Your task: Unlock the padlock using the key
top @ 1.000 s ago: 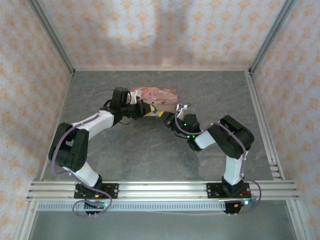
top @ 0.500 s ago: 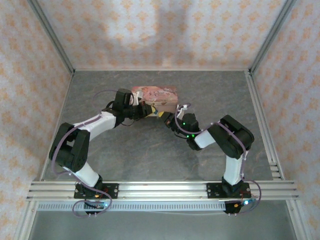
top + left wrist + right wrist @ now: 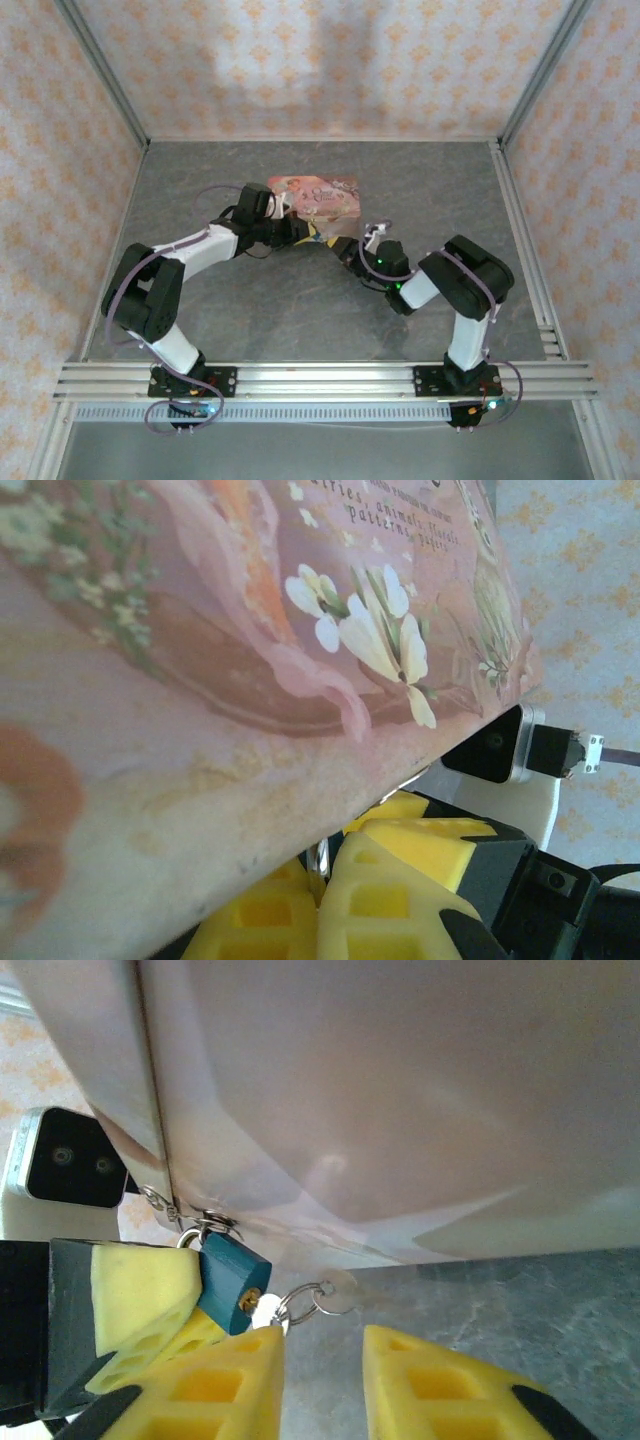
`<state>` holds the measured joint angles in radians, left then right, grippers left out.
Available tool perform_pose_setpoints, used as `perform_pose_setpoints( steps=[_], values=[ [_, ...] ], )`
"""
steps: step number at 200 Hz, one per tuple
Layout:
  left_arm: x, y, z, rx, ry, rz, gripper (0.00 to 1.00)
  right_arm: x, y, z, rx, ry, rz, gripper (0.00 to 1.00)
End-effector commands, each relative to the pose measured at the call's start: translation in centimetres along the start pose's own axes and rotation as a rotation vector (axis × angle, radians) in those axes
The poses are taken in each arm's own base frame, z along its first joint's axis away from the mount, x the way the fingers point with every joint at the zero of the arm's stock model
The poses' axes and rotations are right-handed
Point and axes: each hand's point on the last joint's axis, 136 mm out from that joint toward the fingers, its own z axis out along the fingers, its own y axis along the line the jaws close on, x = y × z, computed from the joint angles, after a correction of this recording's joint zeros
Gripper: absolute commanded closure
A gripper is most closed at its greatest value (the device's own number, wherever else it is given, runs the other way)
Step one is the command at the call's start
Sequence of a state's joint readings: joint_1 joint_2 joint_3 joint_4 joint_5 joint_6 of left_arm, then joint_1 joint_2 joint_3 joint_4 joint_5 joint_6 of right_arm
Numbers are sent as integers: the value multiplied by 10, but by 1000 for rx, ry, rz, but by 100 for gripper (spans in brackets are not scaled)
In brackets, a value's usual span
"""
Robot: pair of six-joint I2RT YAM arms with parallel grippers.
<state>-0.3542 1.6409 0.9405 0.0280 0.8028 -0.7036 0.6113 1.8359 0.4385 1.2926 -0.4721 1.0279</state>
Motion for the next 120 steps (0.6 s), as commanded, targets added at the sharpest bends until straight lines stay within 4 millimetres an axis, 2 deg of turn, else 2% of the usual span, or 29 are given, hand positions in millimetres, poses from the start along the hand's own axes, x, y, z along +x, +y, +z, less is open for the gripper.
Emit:
perform_pose_setpoints(
  steps=[1, 35, 60, 86, 120],
  values=[
    [-3, -8, 2, 23, 5, 16, 100, 2, -1, -16, 17, 4, -39, 68],
    [3, 3, 4, -11, 16, 0, 100, 14, -21, -33, 139, 62, -89, 67],
    [13, 11, 8, -52, 61, -9, 100, 21, -26, -43, 283, 129, -232, 67],
    [22, 13, 10, -82, 95, -12, 100, 21, -14, -53, 416, 185, -457, 68],
    [31, 13, 13, -90, 132, -41, 100, 20, 0, -54, 465, 235, -638, 67]
  ],
)
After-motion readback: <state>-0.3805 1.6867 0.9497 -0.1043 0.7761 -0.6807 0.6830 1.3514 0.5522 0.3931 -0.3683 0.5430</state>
